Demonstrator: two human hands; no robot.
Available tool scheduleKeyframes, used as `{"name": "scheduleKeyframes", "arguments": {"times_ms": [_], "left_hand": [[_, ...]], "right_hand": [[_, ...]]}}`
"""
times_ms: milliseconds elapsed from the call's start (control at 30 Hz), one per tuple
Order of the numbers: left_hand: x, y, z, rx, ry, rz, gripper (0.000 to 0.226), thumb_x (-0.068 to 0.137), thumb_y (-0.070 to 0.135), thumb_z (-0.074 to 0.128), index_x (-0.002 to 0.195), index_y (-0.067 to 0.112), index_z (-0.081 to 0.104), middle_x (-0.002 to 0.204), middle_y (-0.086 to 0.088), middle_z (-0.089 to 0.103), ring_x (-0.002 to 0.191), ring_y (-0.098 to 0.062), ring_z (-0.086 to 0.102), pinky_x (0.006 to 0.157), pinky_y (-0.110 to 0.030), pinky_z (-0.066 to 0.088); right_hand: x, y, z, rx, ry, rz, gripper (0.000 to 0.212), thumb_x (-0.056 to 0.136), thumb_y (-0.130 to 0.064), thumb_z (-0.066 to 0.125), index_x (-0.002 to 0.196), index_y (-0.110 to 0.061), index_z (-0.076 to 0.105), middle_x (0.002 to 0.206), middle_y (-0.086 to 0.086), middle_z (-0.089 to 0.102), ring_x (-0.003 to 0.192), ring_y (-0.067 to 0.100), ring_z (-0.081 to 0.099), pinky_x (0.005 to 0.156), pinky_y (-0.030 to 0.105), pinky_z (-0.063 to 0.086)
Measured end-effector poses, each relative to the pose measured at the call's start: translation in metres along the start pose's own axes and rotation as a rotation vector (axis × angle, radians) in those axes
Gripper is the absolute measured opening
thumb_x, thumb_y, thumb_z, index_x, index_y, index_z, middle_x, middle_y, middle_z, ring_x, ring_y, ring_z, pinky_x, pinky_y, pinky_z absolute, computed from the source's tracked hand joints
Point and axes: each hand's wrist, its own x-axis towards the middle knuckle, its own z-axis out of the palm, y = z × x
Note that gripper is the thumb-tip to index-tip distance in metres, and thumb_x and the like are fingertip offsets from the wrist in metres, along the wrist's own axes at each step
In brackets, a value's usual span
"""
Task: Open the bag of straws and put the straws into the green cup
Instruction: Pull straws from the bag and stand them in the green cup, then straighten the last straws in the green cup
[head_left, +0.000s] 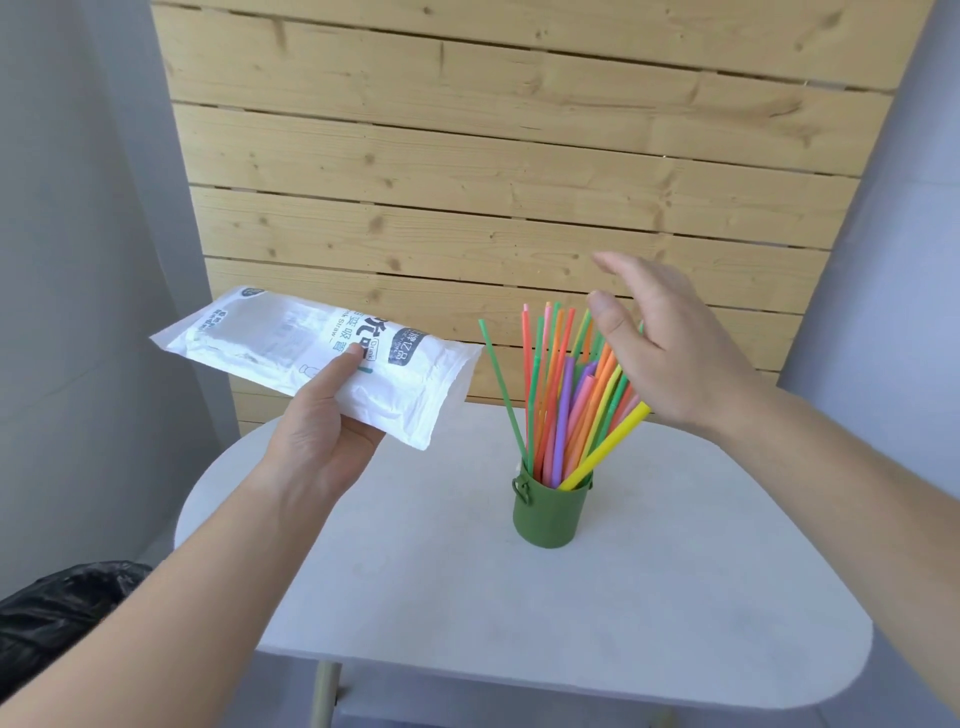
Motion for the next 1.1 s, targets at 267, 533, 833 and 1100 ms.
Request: {"name": "scheduleKeyframes", "arguments": {"times_ms": [267,533,833,1100], "left_hand": [[-0.058,0.061,-0.039,0.178,0.008,0.010,0.031,0.102,0.019,0.061,0.130,0.011,0.068,0.126,-0.006,0.075,0.115,-0.023,0.073,0.092,-0.045,0.061],[-0.126,0.114,-0.141,0.302,0.227,-0.005,0.038,0.101,0.034,0.058,0.128,0.008,0.068,0.126,-0.016,0.074,0.111,-0.033,0.074,0.097,-0.048,0.055],[-0.158,0.105,-0.276,0.245,0.667,-0.140,0.033,0.099,0.035,0.065,0.121,0.011,0.070,0.091,-0.006,0.081,0.076,-0.023,0.078,0.066,-0.037,0.061],[-0.134,0.074,-0.311,0.202,0.680,-0.302,0.027,0.099,0.025,0.063,0.123,0.014,0.071,0.093,-0.006,0.079,0.082,-0.022,0.076,0.063,-0.034,0.064]], "right_hand": [[-0.022,-0.114,0.040,0.479,-0.147,0.152,0.027,0.092,-0.049,0.057,0.107,-0.028,0.065,0.099,-0.015,0.069,0.087,-0.002,0.064,0.080,0.020,0.052],[-0.036,-0.233,0.161,0.969,-0.827,0.453,0.039,0.095,-0.039,0.062,0.115,-0.006,0.064,0.104,0.016,0.075,0.077,0.029,0.074,0.065,0.039,0.062],[-0.060,-0.297,0.280,0.731,-1.047,0.523,0.030,0.095,-0.026,0.065,0.113,-0.003,0.064,0.097,0.013,0.072,0.068,0.023,0.071,0.047,0.027,0.055],[-0.066,-0.293,0.334,0.645,-1.083,0.551,0.037,0.096,-0.033,0.063,0.104,0.003,0.068,0.096,0.018,0.073,0.068,0.027,0.070,0.052,0.031,0.059]]}}
